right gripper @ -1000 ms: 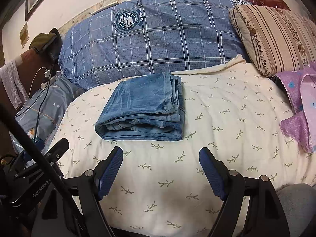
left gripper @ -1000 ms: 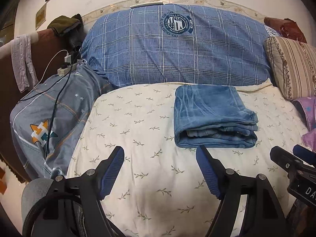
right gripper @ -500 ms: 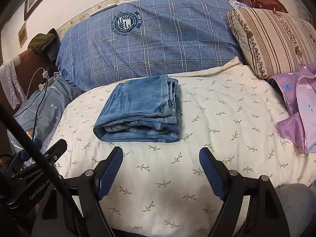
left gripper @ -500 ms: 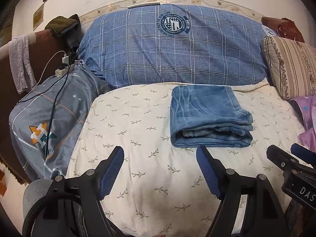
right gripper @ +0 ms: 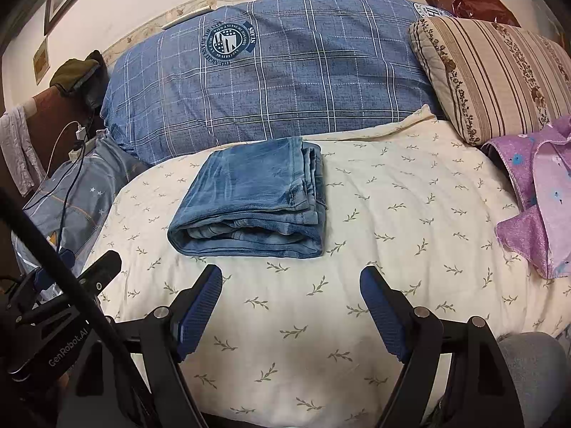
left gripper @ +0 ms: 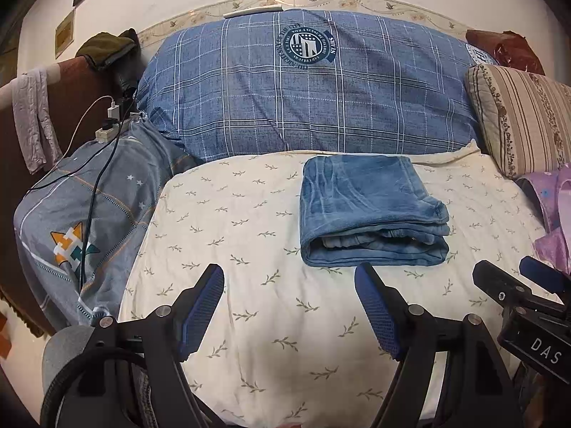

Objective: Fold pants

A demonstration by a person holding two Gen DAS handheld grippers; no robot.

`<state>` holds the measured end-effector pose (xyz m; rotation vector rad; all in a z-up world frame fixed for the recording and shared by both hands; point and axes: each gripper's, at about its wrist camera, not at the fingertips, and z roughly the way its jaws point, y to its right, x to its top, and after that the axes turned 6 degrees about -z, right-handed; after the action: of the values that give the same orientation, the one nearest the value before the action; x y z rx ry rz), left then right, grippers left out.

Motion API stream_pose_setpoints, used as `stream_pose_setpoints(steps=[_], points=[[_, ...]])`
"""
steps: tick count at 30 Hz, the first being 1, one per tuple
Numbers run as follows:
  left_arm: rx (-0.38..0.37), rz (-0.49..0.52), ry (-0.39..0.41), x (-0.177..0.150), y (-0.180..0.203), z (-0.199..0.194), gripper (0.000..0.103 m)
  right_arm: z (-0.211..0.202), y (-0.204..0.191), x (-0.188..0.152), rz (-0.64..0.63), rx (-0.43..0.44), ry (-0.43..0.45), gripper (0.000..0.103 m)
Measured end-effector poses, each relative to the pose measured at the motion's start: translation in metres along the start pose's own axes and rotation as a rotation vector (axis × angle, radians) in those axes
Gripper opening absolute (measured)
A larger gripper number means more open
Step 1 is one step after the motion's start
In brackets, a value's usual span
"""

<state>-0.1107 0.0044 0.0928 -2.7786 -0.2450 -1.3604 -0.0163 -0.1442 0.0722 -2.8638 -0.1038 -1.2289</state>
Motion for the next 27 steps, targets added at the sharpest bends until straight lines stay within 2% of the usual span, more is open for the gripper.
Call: stream_pose_setpoints(steps=[27], points=[[0.004, 0.025, 0.008, 0.0015, 0.0065, -0.002, 0.076, 0.0011, 0.0026, 0.0016, -0.004, -0.008, 0.0, 0.081]])
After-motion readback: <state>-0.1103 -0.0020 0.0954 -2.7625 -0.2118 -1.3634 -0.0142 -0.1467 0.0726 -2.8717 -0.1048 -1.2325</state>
